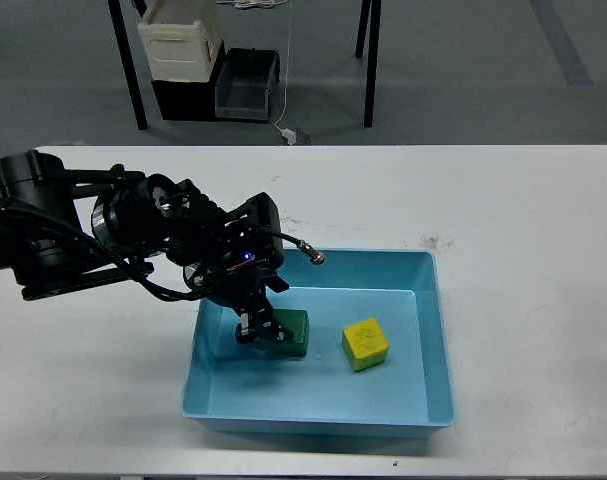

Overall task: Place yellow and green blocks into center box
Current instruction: 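Open the left gripper beside the yellow cube and lift away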

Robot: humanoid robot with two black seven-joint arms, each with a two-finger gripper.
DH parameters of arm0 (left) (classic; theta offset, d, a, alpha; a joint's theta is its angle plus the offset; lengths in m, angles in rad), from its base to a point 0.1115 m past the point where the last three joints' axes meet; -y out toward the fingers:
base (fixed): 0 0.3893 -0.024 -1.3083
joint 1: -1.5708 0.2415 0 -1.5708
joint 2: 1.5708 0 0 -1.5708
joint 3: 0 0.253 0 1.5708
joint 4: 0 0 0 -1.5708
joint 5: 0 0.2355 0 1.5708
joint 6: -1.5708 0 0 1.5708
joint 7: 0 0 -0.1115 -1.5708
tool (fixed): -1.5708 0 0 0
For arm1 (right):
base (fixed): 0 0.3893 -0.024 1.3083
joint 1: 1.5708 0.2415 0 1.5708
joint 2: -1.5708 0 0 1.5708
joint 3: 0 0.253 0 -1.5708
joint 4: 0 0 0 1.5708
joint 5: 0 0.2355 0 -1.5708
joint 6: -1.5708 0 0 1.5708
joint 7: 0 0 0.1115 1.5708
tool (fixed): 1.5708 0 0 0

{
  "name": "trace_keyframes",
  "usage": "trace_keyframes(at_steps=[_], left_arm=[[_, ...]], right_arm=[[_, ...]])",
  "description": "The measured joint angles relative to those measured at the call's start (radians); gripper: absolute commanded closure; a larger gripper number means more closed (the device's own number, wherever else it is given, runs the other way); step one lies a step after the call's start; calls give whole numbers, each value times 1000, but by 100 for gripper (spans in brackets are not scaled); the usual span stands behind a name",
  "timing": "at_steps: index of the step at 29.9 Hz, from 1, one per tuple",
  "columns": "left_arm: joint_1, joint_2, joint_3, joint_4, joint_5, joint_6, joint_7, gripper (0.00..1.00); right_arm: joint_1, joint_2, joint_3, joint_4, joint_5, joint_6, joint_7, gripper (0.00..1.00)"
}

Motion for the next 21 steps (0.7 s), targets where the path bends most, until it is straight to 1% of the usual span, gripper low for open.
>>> trace_keyframes(at_steps=[5,7,10,15,17,19,21], left_arm=[[-2,7,-11,6,-7,0,0,6],[-4,14,-25,7,-27,0,0,5],[-8,38,-90,-5,-134,0,0,5],[2,108,-266,-43,-533,0,0,5],[23,132,-317,-45,-697,0,0,5],[63,153,-375,-36,-855,0,0,5],[142,170,-469,-27,-1027,0,0,5]], right_arm=[[0,0,-1,0,0,1,0,2],[1,0,-3,0,-1,1,0,0],[3,0,-6,1,-3,2,0,0],[12,0,-11,8,-3,5,0,0],[18,0,-14,10,-2,8,0,0],[31,0,-18,11,-1,13,-2,0],[52,2,-25,12,4,16,-11,0]])
